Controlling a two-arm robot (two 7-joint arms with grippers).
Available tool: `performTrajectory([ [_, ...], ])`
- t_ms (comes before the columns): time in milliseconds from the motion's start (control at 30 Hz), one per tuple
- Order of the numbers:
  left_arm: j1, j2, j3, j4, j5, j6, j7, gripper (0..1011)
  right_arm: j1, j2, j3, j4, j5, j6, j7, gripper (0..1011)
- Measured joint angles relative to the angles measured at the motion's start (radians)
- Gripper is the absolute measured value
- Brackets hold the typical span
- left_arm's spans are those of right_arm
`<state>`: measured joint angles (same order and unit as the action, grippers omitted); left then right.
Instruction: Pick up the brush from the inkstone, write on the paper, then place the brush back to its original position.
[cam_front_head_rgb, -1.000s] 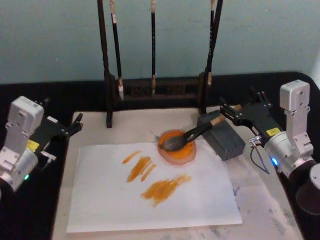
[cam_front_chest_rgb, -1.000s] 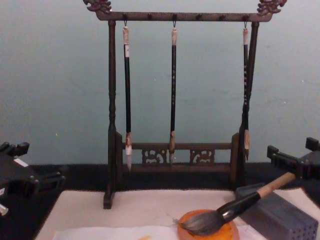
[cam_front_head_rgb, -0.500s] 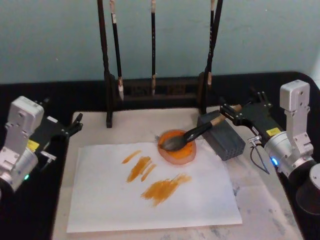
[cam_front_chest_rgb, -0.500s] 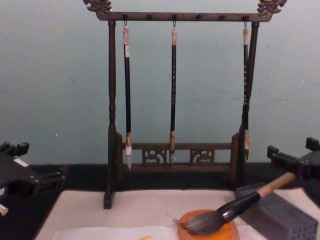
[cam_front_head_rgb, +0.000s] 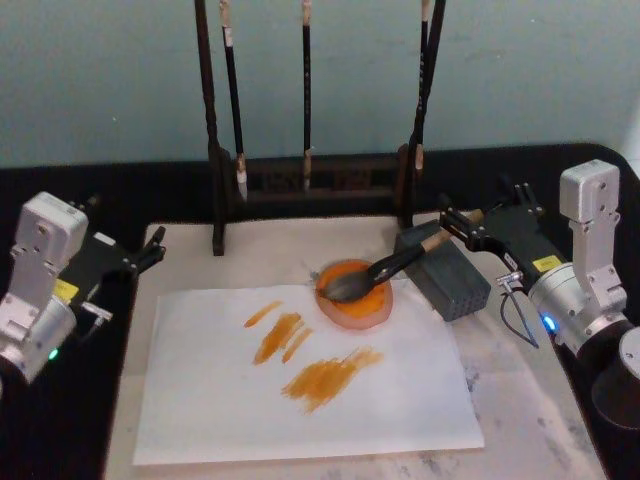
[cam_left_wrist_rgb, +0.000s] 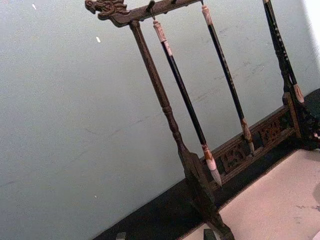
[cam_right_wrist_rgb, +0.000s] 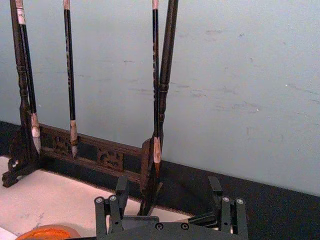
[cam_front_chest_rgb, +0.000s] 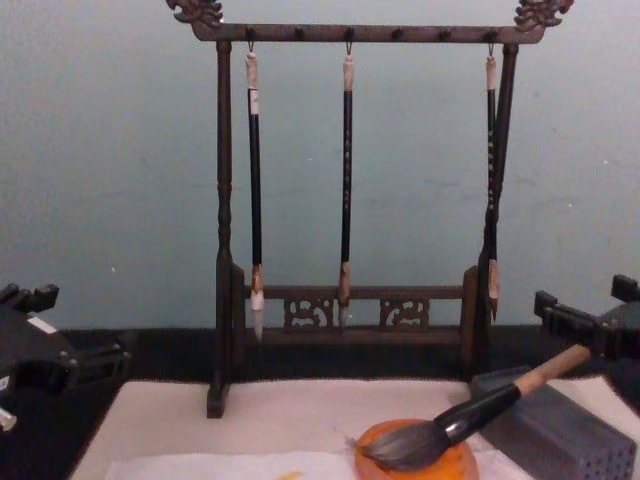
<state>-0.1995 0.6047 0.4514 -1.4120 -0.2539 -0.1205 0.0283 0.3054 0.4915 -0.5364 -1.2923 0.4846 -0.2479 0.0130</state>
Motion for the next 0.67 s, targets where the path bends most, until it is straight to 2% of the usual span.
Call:
performTrajectory([
  [667,0.000,0.000,0.000,0.000,0.000,0.000,0.000,1001,0.000,0.000,0.000,0.000,0.000,0.000,0.000,1000],
])
